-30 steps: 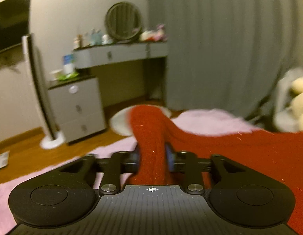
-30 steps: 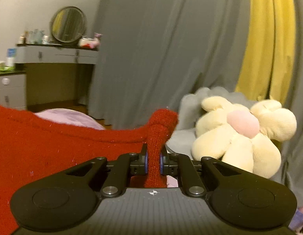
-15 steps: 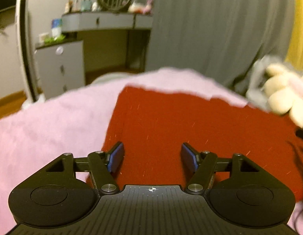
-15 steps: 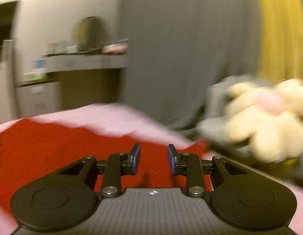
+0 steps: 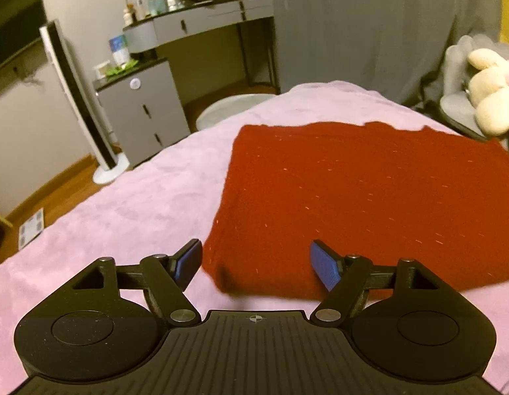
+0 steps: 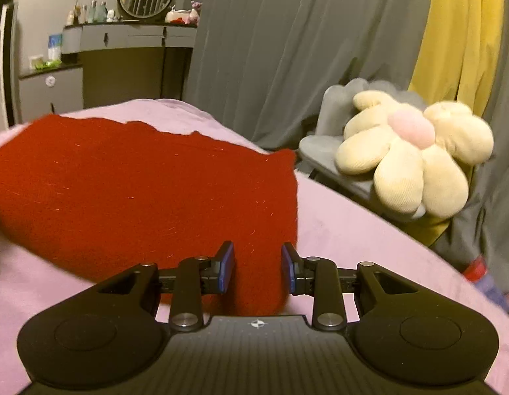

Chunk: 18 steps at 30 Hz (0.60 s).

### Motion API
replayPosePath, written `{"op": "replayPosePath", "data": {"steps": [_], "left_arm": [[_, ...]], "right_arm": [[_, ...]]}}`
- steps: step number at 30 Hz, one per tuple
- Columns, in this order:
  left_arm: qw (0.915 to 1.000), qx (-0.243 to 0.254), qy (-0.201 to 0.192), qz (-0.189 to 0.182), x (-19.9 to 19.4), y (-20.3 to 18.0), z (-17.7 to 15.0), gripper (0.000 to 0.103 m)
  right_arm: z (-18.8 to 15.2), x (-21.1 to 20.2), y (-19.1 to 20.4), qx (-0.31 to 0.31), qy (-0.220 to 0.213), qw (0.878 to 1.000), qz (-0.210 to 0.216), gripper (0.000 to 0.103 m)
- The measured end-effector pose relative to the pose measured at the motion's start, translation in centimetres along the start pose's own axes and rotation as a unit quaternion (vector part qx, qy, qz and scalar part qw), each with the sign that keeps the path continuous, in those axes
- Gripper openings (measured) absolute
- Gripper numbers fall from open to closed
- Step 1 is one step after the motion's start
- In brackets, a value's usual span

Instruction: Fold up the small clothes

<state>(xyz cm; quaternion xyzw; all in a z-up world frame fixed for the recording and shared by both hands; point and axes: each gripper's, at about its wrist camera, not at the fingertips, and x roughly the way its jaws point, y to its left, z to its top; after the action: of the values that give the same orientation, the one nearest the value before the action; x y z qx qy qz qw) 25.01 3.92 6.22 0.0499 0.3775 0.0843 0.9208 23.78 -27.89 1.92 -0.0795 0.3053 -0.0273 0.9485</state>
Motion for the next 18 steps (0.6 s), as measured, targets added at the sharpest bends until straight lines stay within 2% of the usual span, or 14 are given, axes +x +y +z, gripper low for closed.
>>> {"op": "replayPosePath", "data": {"steps": [3, 6, 11, 14, 18], "left_arm": [[0.9999, -0.004, -0.009, -0.005, -2.4, -0.1, 0.2, 0.084], [0.9996, -0.014, -0.021, -0.013, -3.4, 0.0, 0.6, 0.085], [0.9966, -0.057, -0.011, -0.059, -1.3, 1.7, 0.1, 0.088], [0.9894, -0.105, 0.012, -0.099, 1.8, 3.8, -0.9, 0.090], [0.9711, -0.173, 0.058, -0.154, 7.1, 7.4, -2.8, 0.089]], "right_arm": [[0.5, -2.4, -0.8, 0.008, -0.002, 1.000, 0.019, 0.029], [0.8, -3.6, -0.5, 0.005, -0.015, 1.000, 0.022, 0.029], [1.7, -4.3, 1.0, -0.008, -0.009, 1.000, 0.015, 0.029], [2.4, -3.9, 2.7, -0.006, -0.007, 1.000, 0.029, 0.029], [3.0, -2.1, 5.3, 0.013, -0.008, 0.998, 0.058, 0.029]]}}
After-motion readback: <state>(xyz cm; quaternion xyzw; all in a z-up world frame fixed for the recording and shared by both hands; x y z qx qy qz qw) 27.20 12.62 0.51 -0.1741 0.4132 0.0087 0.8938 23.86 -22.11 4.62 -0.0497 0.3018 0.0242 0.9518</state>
